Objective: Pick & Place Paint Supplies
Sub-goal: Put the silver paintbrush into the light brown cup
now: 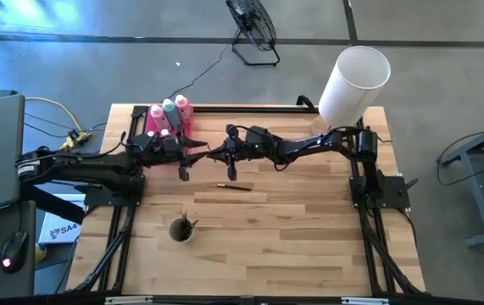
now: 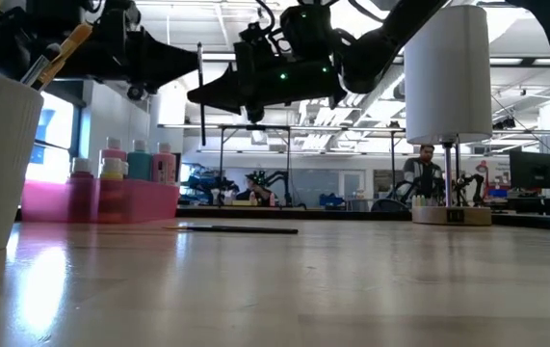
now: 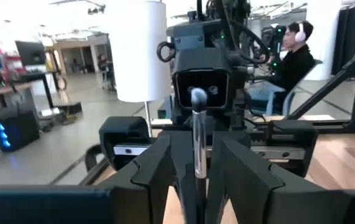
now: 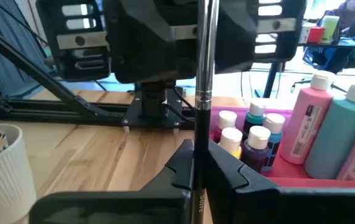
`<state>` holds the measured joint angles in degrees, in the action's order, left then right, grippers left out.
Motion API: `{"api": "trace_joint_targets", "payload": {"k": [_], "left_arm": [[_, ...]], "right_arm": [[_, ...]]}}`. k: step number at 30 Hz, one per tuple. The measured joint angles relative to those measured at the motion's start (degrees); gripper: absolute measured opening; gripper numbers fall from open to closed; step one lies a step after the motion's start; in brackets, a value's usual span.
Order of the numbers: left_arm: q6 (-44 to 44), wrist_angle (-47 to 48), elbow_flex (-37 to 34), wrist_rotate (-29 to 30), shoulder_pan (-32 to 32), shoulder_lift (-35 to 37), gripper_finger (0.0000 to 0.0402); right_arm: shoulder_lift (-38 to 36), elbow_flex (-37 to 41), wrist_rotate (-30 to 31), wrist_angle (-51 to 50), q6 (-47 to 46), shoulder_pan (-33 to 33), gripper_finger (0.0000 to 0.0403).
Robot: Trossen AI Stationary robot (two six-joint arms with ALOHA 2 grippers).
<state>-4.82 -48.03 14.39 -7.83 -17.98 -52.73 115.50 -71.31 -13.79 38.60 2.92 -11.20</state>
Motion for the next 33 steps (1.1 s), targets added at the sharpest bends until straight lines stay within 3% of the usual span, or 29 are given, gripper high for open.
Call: {"api": "trace_joint_targets", "payload": {"k": [10,21,29,33], "left_arm": [[2.57,0.33,5.31,-1.78,0.0,-7.61,0.0127],[2.59,0.2,6.39,-1.84,0.0,-8.22,0.0012],[1.77,1.37,6.39,-1.66,0.0,-8.19,0.0009],[1.52,2.13,6.39,-1.36,-0.02,-8.21,0.001]], "right_arm": [[0.0,0.0,0.36,-0.22,0.37,-0.02,0.001],[0.0,0.0,0.36,-0.28,0.39,-0.04,0.001],[0.0,0.0,0.37,-0.61,0.52,-0.07,0.0014],[-0.07,0.0,2.86,-0.21,0.18,-0.04,0.0054]]}}
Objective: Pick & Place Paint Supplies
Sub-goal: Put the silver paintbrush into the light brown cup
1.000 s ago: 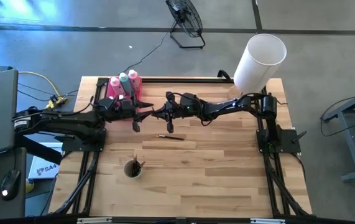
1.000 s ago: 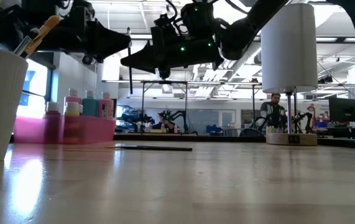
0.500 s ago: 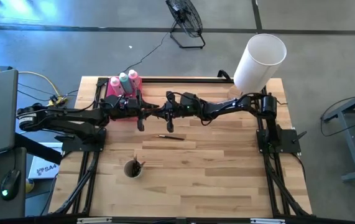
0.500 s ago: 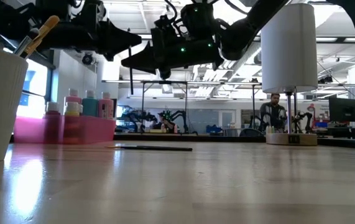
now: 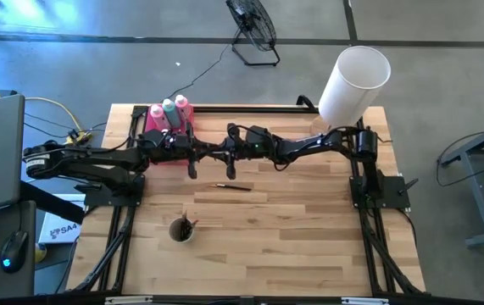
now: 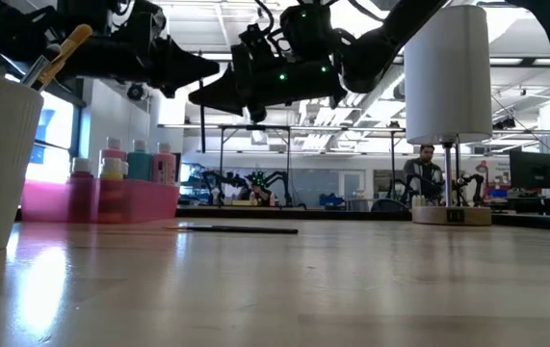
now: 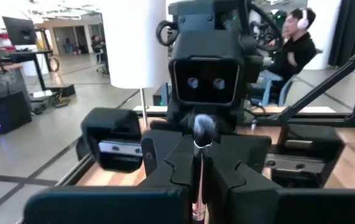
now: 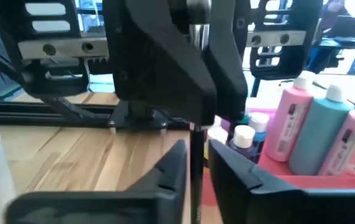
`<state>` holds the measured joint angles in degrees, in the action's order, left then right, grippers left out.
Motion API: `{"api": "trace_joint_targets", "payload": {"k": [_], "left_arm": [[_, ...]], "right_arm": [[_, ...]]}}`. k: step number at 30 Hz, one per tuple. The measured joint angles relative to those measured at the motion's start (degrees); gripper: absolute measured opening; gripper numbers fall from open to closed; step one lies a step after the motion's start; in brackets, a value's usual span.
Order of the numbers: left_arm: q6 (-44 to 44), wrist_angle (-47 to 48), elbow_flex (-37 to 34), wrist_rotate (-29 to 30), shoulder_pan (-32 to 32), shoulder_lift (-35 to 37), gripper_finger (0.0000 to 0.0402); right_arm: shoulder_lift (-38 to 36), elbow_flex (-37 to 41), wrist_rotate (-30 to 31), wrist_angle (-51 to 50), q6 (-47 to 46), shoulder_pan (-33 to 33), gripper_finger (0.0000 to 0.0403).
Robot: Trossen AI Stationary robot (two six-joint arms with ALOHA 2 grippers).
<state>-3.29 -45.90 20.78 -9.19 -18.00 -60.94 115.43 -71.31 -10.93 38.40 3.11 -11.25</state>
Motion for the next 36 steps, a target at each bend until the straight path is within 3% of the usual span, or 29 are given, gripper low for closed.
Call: {"api": "trace_joint_targets", "payload": {"k": [5,10,16,21,24,27,29,32,36], "left_arm": [[-2.13,2.04,-0.01,2.27,-0.04,2.14,0.0007],[-2.73,8.34,-0.01,5.07,-0.04,7.81,0.0007],[1.59,19.48,0.0,6.41,-0.04,21.56,0.0007],[10.44,38.71,4.78,9.35,0.02,34.87,0.0007],[15.26,50.33,8.72,10.69,0.02,40.12,0.0007],[17.63,56.16,10.81,9.64,0.02,42.85,0.0007],[19.01,59.2,11.03,7.16,0.03,43.81,0.0007],[19.55,60.53,10.52,-0.87,0.04,43.93,0.0007],[20.17,55.22,7.55,-13.35,1.15,43.91,0.0007]], "right_arm": [[-1.05,-0.02,0.52,-2.64,0.14,-0.26,0.0131],[-6.15,-0.04,0.57,-14.0,1.19,-1.59,0.0207],[-12.11,-0.07,0.38,-30.54,4.88,-4.16,0.0231],[-13.55,-0.04,-1.4,-40.45,8.44,-6.4,0.019],[-13.52,-0.04,-1.37,-46.43,8.75,-8.06,0.0136],[-13.5,0.22,-3.03,-50.23,8.75,-9.55,0.0063],[-13.5,1.34,-8.33,-50.17,8.75,-10.54,0.0019],[-13.46,2.62,-17.09,-49.92,6.7,-12.31,0.0005],[-13.5,6.34,-19.43,-44.76,4.4,-14.19,0.0002]]}}
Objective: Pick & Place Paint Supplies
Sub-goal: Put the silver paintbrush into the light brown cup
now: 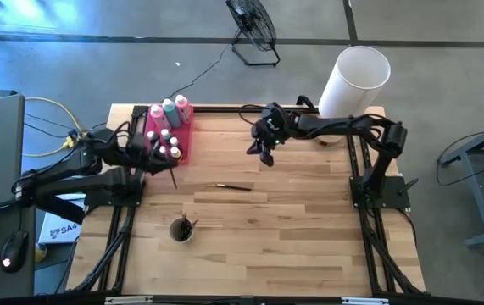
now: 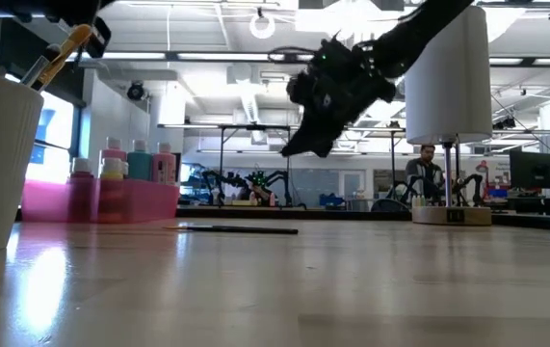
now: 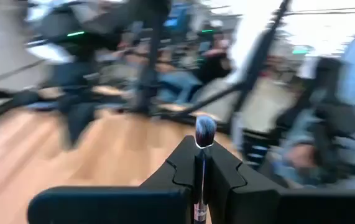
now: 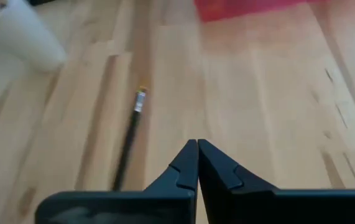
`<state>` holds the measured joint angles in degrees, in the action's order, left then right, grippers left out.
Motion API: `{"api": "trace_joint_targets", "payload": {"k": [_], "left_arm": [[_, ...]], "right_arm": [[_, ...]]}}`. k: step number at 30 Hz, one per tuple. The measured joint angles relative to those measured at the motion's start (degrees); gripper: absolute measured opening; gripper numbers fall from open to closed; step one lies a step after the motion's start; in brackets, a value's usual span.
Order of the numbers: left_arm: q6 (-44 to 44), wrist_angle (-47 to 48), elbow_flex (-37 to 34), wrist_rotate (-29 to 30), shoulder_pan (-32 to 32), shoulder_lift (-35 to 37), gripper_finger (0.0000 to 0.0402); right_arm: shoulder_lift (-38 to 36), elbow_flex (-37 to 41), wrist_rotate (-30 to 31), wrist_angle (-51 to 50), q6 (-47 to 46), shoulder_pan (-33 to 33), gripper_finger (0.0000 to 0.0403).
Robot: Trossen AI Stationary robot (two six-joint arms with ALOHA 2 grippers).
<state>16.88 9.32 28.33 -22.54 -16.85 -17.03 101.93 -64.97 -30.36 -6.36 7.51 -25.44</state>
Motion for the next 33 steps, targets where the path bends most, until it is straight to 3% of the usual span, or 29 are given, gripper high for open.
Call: {"api": "trace_joint_targets", "payload": {"k": [3,8,15,22,30,33], "left_arm": [[0.22,-3.65,-2.27,-0.52,3.6,0.04,0.0007],[0.2,-3.65,-2.48,5.33,12.97,-0.13,0.0007],[-1.41,-3.06,-2.48,24.09,31.58,-2.45,0.0007],[-3.31,-5.86,-2.5,44.73,49.66,-11.09,0.0007],[-2.79,-19.78,-2.55,56.32,60.33,-21.34,0.0007],[1.69,-19.62,-2.48,62.46,62.03,-23.95,0.0007]], "right_arm": [[0.07,2.79,0.21,4.11,-2.74,-1.28,0.0001],[0.07,6.37,0.37,9.89,-6.75,-2.03,0.0001],[0.07,6.95,0.0,13.5,-8.99,-0.94,0.0001],[0.07,6.92,-2.73,16.58,-9.38,0.49,0.0001],[0.07,6.92,-2.94,17.87,-9.04,0.14,0.0001],[0.07,6.92,-2.9,17.93,-8.77,0.16,0.0001]]}}
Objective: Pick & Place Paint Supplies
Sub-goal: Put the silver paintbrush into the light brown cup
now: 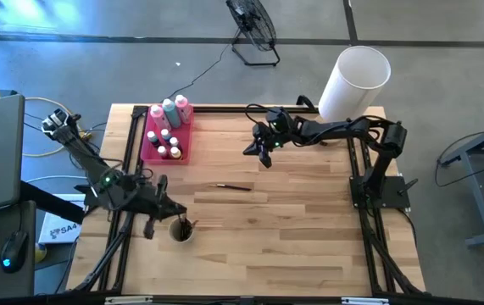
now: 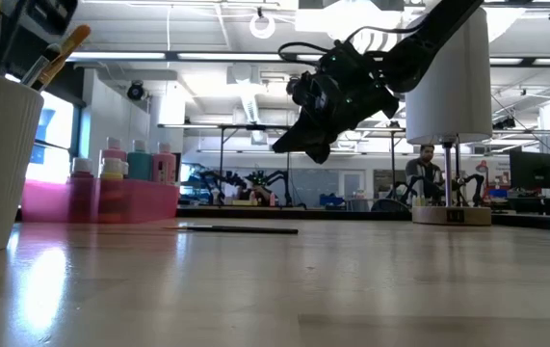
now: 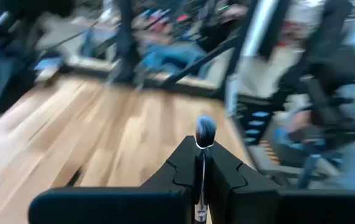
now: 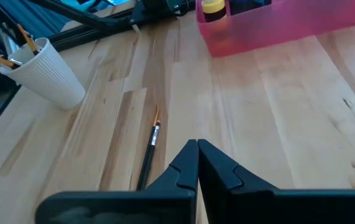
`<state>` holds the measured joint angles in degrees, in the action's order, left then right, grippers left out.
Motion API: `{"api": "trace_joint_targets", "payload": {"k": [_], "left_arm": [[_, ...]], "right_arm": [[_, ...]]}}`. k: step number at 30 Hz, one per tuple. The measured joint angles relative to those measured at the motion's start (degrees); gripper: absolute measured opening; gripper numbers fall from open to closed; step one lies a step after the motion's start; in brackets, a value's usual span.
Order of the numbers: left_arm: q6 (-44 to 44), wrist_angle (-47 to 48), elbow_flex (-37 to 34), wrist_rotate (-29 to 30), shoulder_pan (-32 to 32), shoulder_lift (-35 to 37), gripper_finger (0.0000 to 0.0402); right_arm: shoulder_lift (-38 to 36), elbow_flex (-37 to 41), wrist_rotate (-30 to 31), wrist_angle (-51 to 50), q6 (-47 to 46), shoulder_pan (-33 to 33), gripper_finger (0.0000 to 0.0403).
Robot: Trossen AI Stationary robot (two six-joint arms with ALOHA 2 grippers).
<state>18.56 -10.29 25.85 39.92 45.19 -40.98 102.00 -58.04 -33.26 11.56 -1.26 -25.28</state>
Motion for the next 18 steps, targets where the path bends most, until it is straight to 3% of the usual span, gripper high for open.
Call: {"api": "trace_joint_targets", "payload": {"k": [3,7,18], "left_arm": [[4.49,0.25,-0.06,3.97,0.7,-2.77,0.0007],[4.38,0.99,-0.04,1.83,0.59,-4.31,0.0007],[11.31,1.4,-0.04,4.5,0.59,-9.07,0.0008]], "right_arm": [[0.0,0.0,-0.02,0.0,0.91,0.0,0.0001],[0.0,0.0,-0.73,-0.11,1.27,0.0,0.0001],[0.0,-0.02,-3.34,-0.14,3.47,-0.01,0.0001]]}}
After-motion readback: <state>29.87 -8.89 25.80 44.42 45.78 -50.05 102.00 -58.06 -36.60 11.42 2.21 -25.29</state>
